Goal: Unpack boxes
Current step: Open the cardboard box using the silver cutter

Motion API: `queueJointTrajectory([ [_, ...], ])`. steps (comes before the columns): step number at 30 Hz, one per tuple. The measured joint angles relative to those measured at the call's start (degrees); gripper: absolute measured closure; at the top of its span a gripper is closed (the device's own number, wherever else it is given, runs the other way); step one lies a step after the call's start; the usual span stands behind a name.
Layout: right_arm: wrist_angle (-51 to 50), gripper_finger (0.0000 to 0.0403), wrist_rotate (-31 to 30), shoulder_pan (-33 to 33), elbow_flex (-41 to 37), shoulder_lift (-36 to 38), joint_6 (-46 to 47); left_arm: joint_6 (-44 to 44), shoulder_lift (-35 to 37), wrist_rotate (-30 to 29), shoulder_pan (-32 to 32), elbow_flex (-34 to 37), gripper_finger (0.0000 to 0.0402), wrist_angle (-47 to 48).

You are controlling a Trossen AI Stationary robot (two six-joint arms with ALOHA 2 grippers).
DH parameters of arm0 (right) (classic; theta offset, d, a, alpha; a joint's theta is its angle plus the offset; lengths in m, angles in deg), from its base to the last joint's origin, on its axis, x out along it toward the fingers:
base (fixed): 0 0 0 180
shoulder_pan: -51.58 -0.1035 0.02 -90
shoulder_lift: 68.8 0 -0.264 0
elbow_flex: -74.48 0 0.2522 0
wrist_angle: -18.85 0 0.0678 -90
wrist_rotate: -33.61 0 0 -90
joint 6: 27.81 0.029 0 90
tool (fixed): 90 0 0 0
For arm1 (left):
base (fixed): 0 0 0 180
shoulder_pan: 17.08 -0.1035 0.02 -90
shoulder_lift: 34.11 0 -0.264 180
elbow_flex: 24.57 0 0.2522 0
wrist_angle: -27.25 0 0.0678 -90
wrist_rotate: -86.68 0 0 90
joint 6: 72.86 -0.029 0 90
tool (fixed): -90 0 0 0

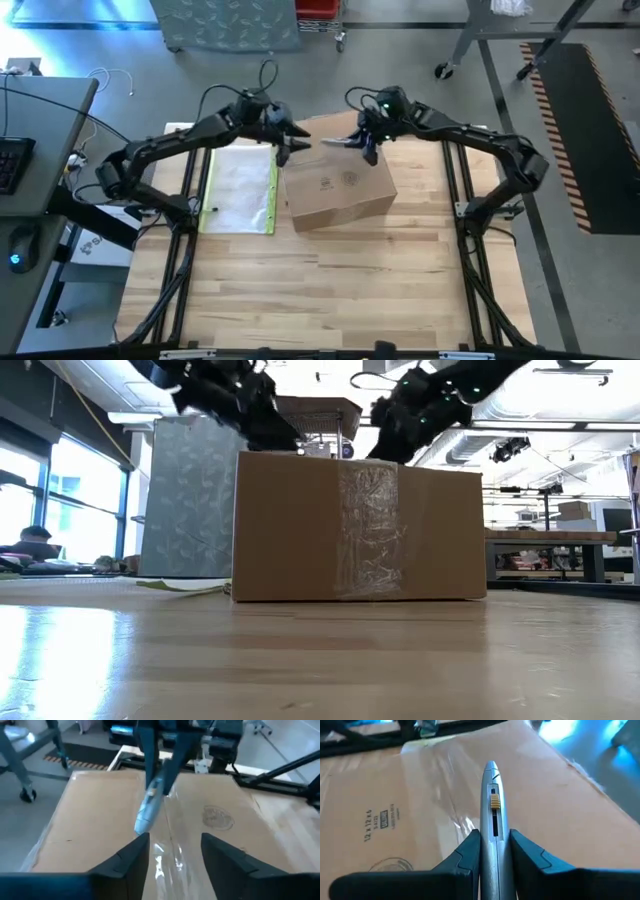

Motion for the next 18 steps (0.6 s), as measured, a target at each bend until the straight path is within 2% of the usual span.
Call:
queueJointTrajectory([
  [2, 4.02, 0.0344, 0.08, 1.06, -3.26, 2.98, 2.04, 0.97, 1.63, -4.47, -0.08, -0.13, 0.0233, 3.9],
  [6, 13.69, 0.0344, -0.24, 5.09, -10.23, 9.81, 5.05, 5.3, 3.8, -17.49, -0.08, 0.09, 0.0241, 14.59],
  [11, 24.87, 0.0344, -3.98, 11.05, -21.02, 15.98, 10.1, 14.64, 5.64, -33.06, -0.12, 1.42, 0.0283, 24.23],
  [14, 30.79, 0.0344, -6.53, 14.13, -26.28, 18.76, 13.18, 18.31, 5.18, -32.61, -1.32, 4.63, 0.0315, 22.24],
  [18, 38.37, 0.0344, -9.26, 15.29, -33.24, 19.42, 20.32, 20.37, 2.95, -29.57, -2.42, 10.37, 0.0353, 10.91],
])
